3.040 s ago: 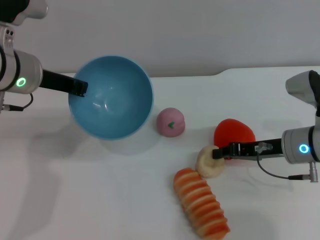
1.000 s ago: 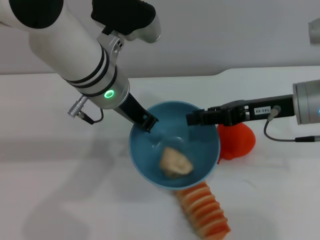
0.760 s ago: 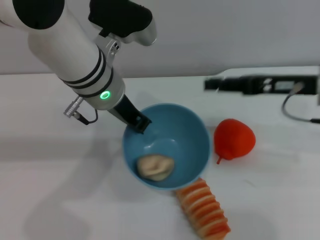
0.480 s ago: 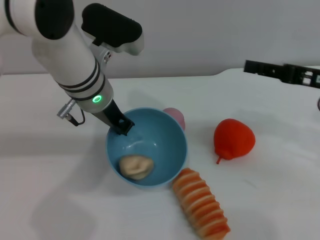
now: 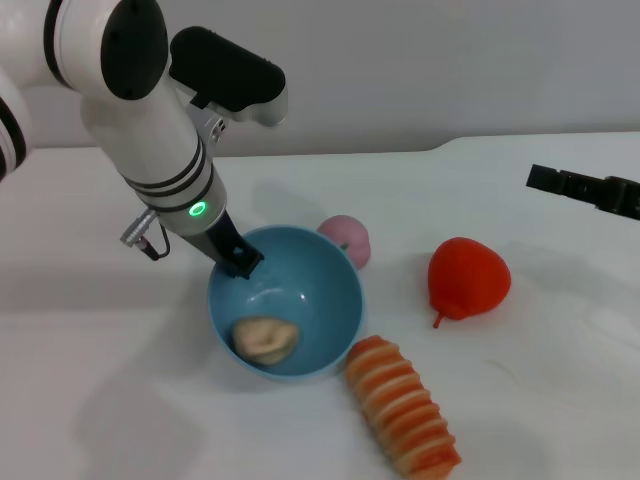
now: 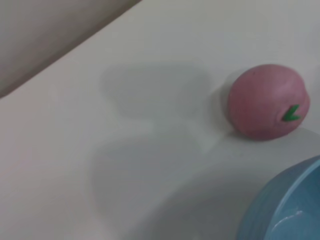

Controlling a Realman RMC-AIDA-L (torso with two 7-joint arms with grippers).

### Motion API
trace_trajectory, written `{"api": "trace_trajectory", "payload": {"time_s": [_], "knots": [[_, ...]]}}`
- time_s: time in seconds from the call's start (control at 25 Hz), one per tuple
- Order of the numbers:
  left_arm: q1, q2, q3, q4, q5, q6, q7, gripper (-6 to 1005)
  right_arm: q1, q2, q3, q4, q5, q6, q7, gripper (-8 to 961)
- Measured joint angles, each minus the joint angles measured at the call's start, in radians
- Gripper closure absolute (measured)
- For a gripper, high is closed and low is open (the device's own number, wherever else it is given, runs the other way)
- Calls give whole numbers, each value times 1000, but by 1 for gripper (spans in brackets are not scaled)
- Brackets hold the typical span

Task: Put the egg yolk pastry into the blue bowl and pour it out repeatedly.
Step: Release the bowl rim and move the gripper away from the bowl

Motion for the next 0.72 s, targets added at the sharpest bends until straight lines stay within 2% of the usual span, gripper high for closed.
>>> {"api": "trace_trajectory", "payload": {"time_s": [0.72], "knots": [[5,-3,0,61,-6,24,-6,981,-1,-2,10,8,1,24,9,609]]}}
